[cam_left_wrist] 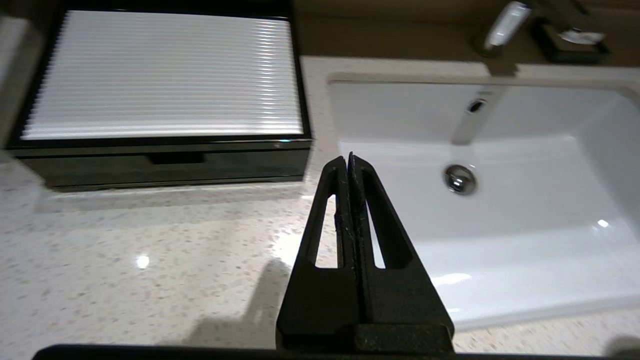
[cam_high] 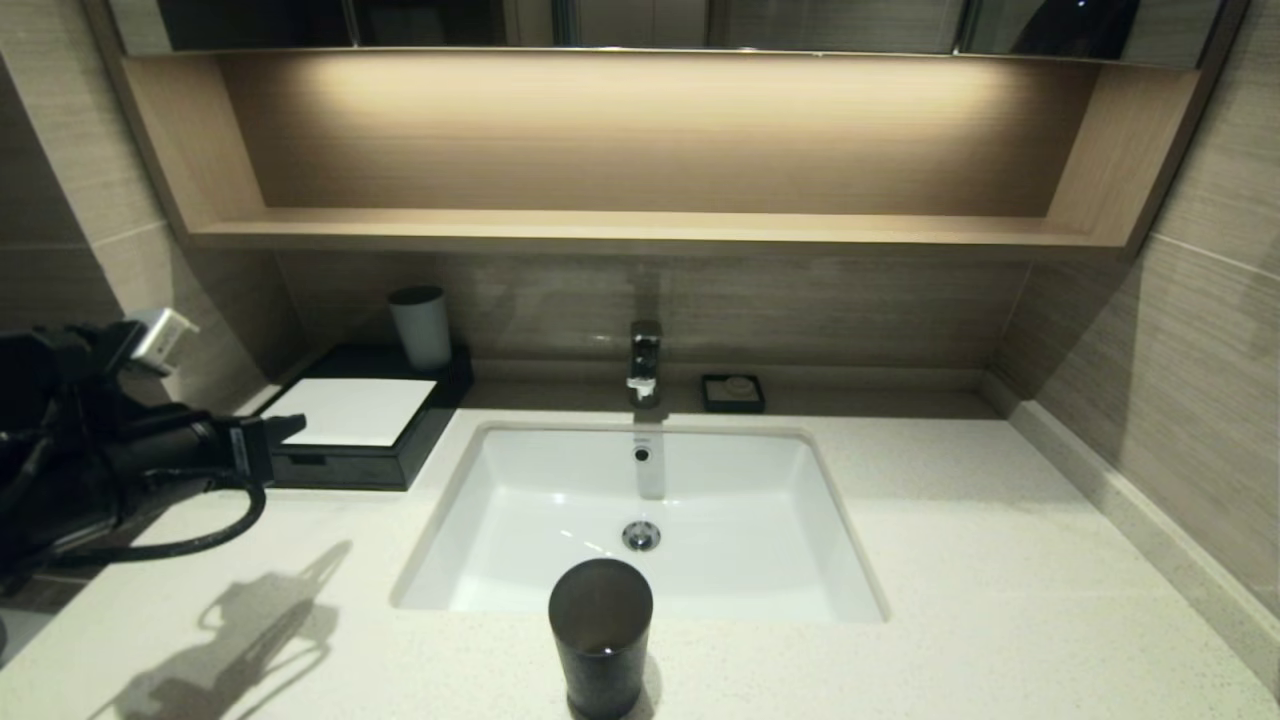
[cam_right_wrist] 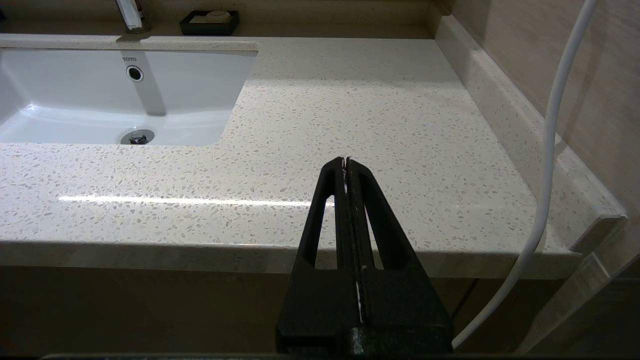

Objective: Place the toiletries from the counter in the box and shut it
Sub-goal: Close the drawer, then pick up the cup

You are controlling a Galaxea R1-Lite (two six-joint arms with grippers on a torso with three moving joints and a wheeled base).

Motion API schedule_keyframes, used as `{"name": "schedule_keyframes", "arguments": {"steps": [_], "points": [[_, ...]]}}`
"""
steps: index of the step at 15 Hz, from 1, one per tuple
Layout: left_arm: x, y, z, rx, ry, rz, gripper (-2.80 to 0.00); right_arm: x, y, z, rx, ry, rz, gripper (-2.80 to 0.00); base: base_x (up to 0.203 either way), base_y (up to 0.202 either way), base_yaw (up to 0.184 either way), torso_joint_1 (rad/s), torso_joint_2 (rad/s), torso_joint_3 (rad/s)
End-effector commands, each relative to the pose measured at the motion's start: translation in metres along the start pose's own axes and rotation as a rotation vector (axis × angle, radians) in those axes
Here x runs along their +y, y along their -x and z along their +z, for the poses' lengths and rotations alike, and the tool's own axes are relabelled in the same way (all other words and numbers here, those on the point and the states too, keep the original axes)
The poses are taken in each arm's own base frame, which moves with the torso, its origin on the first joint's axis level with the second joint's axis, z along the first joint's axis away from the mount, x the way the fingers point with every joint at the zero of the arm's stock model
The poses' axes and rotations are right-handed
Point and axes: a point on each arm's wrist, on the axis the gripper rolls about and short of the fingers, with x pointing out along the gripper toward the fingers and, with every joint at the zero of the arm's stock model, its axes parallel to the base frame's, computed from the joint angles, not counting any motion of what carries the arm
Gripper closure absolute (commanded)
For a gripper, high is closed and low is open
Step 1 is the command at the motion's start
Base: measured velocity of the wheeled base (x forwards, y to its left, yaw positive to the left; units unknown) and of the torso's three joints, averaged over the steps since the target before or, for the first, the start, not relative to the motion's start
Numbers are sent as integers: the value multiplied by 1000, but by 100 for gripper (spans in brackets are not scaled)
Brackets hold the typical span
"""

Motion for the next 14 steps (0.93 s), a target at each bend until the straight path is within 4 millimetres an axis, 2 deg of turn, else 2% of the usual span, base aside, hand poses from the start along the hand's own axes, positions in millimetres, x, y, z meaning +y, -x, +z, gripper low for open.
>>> {"name": "schedule_keyframes", "arguments": {"steps": [1,5,6,10,14], "points": [[-18,8,-4,0,-15,-195,0,0,0,0,0,1,1,0,0,0,0,0,0,0],[-52,24,-10,-5,-62,-371,0,0,0,0,0,1,0,0,0,0,0,0,0,0],[-56,27,-14,2,-69,-401,0,0,0,0,0,1,1,0,0,0,0,0,0,0],[-59,30,-29,18,-101,-511,0,0,0,0,-2,1,0,0,0,0,0,0,0,0],[-62,35,-24,-11,-118,-619,0,0,0,0,0,1,0,0,0,0,0,0,0,0]]}}
